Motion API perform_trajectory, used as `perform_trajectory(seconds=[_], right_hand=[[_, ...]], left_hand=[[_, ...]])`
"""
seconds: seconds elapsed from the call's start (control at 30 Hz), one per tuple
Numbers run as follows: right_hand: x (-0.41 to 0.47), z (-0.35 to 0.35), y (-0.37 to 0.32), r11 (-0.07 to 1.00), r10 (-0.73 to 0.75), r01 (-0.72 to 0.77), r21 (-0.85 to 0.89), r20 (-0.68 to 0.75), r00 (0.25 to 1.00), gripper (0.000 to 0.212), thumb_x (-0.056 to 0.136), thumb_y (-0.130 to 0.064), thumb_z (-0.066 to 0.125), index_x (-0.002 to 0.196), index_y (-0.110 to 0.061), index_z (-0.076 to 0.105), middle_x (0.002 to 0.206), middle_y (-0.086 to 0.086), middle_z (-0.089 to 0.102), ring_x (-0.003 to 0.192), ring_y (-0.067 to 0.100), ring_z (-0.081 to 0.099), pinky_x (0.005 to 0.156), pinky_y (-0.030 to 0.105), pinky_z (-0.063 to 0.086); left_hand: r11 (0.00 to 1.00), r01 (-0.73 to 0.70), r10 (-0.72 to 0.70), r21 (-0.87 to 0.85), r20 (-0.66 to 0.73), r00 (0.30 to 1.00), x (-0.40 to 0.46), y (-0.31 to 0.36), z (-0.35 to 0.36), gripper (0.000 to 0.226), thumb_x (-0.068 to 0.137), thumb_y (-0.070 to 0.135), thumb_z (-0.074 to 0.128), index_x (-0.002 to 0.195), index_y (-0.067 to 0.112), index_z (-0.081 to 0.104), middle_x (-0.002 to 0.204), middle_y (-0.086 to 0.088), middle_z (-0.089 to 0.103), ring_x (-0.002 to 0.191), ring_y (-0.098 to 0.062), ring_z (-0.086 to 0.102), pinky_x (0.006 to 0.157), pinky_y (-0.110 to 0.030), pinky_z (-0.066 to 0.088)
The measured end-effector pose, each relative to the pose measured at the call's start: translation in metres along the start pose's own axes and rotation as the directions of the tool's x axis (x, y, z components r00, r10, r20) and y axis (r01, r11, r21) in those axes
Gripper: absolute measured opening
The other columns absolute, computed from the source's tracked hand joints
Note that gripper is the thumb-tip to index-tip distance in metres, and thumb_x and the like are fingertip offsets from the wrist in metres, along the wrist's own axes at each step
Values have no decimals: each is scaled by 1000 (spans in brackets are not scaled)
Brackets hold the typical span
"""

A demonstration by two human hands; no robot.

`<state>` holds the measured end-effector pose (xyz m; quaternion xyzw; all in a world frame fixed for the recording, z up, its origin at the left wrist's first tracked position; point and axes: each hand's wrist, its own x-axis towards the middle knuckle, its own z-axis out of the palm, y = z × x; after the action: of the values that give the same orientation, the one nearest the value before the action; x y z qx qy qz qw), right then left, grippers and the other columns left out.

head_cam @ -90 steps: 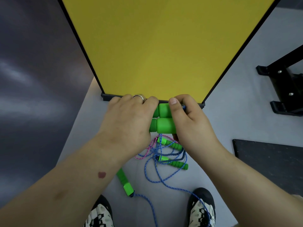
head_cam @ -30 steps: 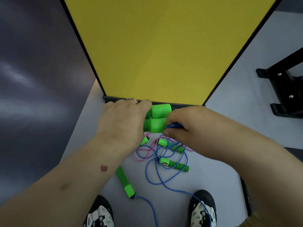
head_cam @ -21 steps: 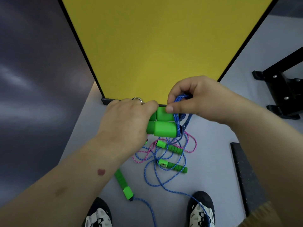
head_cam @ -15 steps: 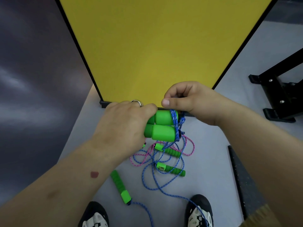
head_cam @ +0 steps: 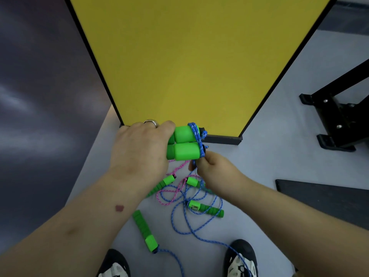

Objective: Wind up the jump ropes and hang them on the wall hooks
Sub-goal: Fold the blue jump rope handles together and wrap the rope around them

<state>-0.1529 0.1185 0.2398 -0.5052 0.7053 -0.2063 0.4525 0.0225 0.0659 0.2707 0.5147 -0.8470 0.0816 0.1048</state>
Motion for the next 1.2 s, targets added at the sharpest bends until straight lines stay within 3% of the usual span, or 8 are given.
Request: perform_trajectory(seconds=[0.13,0.3,0.5,0.7,0.77,0.9,1.1,1.2], right_hand=[[-19,7,-12,977,-99,89,-196,-37,994,30,104,-29,37,100,-16,63,66,-2,50,59,18,46,55,31,35],[-41,-2,-29,942,-156,134,-309,-48,987,19,98,-22,47,83,-11,51,63,1,45,54,19,40,50,34,33],[-52,-31,-70,989,-142,144,24,-54,988,13,94,-17,55,93,-27,62,70,2,62,50,15,51,46,29,45],[-19,-61,-87,967,-238,236,-95,-11,971,18,91,-13,55,89,-27,67,84,13,72,57,16,55,62,45,53],[-7,-68,-86,953,-271,273,-129,34,962,14,94,-15,58,91,-25,68,82,11,72,59,14,57,62,43,55],[12,-81,-83,942,-304,316,-110,109,946,4,94,-20,69,97,-18,70,75,-1,67,53,8,51,44,19,43],[43,-83,-64,948,-312,317,-43,97,945,18,80,-36,83,82,-21,74,65,-7,58,59,9,47,59,31,42],[52,-72,-47,974,-224,225,-1,102,969,29,87,-42,75,76,-15,69,55,-2,48,50,14,40,49,23,37]], left_hand=[[998,54,-54,9,-4,999,-1,-3,6,39,67,6,63,99,25,55,72,6,38,67,-25,36,64,-34,21],[996,84,-84,12,1,996,0,-5,7,40,70,5,61,103,26,53,74,5,38,71,-23,33,65,-34,20],[998,60,-59,-9,72,996,-3,-2,4,39,71,7,61,101,29,49,76,6,38,75,-27,45,67,-35,22],[999,-18,20,-35,68,997,-1,1,4,35,71,9,61,99,29,50,71,7,38,69,-25,40,63,-35,23],[999,-35,38,-41,68,997,-1,2,2,36,71,10,60,99,28,48,71,7,35,70,-25,39,63,-35,22],[996,-65,69,-59,69,995,0,2,0,42,69,11,60,105,30,51,73,8,37,73,-26,43,66,-35,23],[992,-94,100,-82,76,992,0,6,-8,40,69,16,65,104,32,51,81,6,49,87,-28,58,69,-35,28],[992,-93,100,-88,79,992,0,6,-9,40,69,17,65,104,32,52,82,6,51,87,-28,58,68,-35,28]])
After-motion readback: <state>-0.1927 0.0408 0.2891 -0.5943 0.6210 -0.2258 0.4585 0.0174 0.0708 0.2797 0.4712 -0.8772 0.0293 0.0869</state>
